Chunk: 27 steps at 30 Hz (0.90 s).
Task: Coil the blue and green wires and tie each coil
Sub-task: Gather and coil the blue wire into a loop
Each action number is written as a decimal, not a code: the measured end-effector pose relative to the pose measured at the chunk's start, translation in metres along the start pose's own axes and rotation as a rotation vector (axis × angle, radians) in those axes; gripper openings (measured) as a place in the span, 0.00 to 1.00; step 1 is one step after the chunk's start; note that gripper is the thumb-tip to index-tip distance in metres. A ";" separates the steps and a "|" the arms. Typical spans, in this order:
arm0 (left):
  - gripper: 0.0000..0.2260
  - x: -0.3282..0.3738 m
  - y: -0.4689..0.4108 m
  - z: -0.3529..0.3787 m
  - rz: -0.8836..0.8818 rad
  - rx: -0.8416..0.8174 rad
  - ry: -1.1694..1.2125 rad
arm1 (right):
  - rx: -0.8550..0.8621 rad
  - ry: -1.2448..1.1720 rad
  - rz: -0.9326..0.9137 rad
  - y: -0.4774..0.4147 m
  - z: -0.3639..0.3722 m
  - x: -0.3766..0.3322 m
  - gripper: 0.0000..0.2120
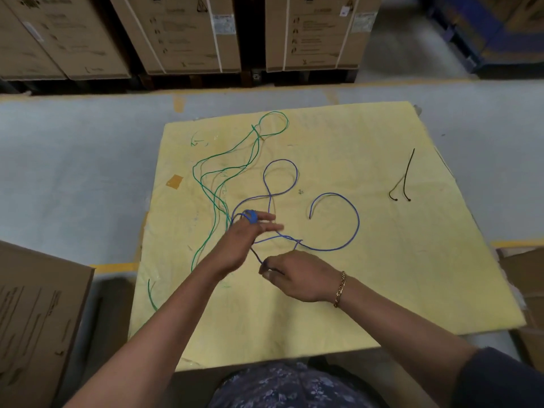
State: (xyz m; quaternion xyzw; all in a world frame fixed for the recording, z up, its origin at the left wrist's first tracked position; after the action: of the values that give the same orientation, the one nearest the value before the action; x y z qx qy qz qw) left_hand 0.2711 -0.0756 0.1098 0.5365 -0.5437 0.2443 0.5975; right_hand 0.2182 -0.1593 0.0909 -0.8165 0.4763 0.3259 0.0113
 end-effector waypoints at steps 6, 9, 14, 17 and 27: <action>0.12 -0.007 0.008 0.018 -0.010 -0.200 -0.431 | 0.042 -0.021 0.013 0.004 -0.056 0.003 0.07; 0.11 -0.003 0.012 0.021 -0.017 -0.272 -0.381 | 0.095 -0.095 -0.002 0.004 -0.084 0.010 0.04; 0.15 0.005 0.035 0.048 -0.248 -0.529 0.686 | 0.259 -0.492 0.019 0.008 -0.120 0.030 0.09; 0.16 0.040 0.054 0.066 -0.191 -0.807 1.155 | 0.335 -0.681 0.109 0.002 -0.106 0.044 0.10; 0.27 0.098 0.038 0.025 0.119 -0.640 1.316 | 0.026 -0.321 0.287 0.012 0.034 0.067 0.14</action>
State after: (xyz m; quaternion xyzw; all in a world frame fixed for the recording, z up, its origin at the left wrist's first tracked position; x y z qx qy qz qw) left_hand 0.2566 -0.1151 0.2089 0.0474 -0.1453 0.3772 0.9135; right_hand 0.2134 -0.2063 0.0311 -0.6778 0.5840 0.4437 0.0511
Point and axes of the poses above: each hand's wrist, its own y-axis away from the middle knuckle, its own z-axis out of the palm, x = y × z, the point moved 10 cm from there along -y, towards the middle knuckle, and after that the axes turned 2 degrees about y, right-handed, at the moved point
